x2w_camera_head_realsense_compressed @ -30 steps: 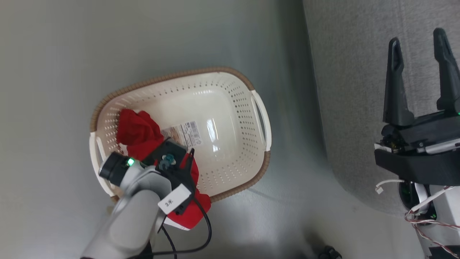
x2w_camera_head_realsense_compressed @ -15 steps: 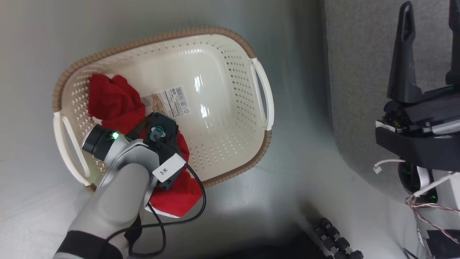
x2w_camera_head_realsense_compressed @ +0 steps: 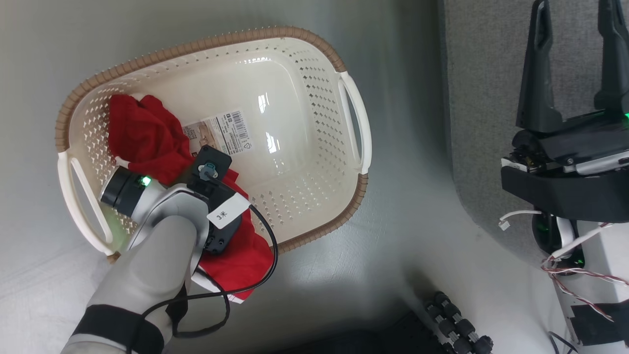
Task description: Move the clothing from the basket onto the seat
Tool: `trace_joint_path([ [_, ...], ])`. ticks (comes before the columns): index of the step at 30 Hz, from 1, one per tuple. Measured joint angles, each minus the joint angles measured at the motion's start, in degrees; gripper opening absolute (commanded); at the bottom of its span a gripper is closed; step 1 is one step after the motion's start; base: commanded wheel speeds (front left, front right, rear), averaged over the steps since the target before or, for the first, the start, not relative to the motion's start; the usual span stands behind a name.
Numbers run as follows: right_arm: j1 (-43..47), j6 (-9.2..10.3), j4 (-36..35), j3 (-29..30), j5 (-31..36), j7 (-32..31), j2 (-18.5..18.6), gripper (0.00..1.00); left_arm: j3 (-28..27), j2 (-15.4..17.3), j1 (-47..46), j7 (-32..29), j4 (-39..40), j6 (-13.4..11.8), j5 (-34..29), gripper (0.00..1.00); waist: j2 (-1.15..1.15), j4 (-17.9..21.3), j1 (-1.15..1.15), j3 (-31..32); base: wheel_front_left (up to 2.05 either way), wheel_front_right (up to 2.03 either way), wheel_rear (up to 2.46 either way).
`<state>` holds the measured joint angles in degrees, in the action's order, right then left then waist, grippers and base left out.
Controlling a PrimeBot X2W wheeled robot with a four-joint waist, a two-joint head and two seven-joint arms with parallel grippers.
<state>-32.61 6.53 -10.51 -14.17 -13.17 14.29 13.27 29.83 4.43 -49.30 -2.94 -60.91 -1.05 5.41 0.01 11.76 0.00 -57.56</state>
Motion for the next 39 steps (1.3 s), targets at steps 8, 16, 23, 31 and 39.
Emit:
trace_joint_path([
  [8,-0.7,-0.33,2.6,-0.4,0.0,0.3,-1.2,1.0,0.3,-0.2,0.0,0.4,-1.6,0.2,0.0,0.0,-0.01,0.2,-0.01,1.6,0.0,0.0,0.0],
  [16,-0.9,-1.03,7.4,-0.5,0.0,0.4,-2.2,1.0,0.3,-1.3,-0.1,5.7,-0.9,2.5,1.1,0.0,0.0,-0.1,-0.01,5.8,0.0,0.0,0.0],
  [23,-0.8,-2.07,10.4,-0.5,0.0,0.4,-2.3,1.0,-0.2,-1.8,-0.1,10.7,1.1,4.2,3.2,0.0,-0.01,-0.8,-0.01,10.6,0.0,0.0,0.0],
  [31,0.6,-3.35,14.0,-0.6,-0.2,0.4,-2.5,1.0,-1.8,-1.9,-0.4,15.2,4.5,5.7,8.2,0.0,-0.01,-2.5,-0.01,16.8,0.0,0.0,0.0],
  [39,1.6,-4.81,18.4,-1.6,-0.2,0.4,-3.4,1.0,1.8,-2.1,-0.7,16.2,10.8,6.4,12.6,0.0,-0.01,-4.5,-0.01,23.4,0.0,0.0,0.0],
])
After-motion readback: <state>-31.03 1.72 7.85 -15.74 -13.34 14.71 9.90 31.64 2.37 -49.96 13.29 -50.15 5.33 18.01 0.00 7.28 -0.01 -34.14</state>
